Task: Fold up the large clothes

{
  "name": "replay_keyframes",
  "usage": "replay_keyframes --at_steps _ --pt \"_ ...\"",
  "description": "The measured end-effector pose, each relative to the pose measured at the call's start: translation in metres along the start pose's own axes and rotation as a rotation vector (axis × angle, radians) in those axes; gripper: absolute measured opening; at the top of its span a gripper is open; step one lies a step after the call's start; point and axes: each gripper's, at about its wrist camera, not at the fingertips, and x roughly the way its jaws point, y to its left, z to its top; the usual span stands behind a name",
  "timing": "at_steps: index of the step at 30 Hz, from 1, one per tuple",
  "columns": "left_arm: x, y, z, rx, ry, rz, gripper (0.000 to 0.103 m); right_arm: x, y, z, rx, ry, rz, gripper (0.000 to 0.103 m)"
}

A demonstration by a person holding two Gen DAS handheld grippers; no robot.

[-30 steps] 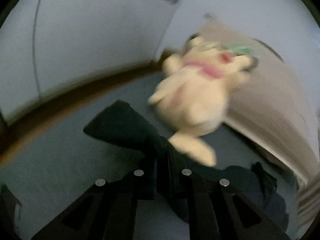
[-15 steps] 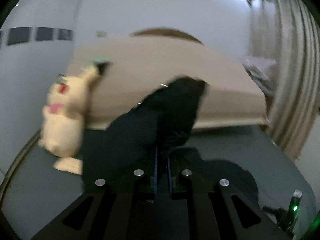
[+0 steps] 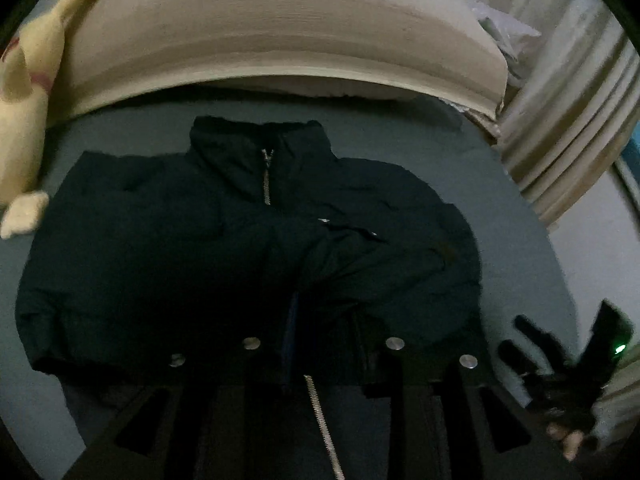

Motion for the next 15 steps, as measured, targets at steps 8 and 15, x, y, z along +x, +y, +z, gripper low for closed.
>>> replay_keyframes --at_steps 8,15 --pt "0.008 -0.01 -0.007 0.02 0.107 -0.056 0.035 -0.005 0.011 0.006 -0.002 -0.004 0.027 0.103" --pt "0.013 -0.009 -0.007 -0.147 0.158 -0.363 0.103 -0.017 0.012 0.01 0.006 -0.021 0.029 0.103"
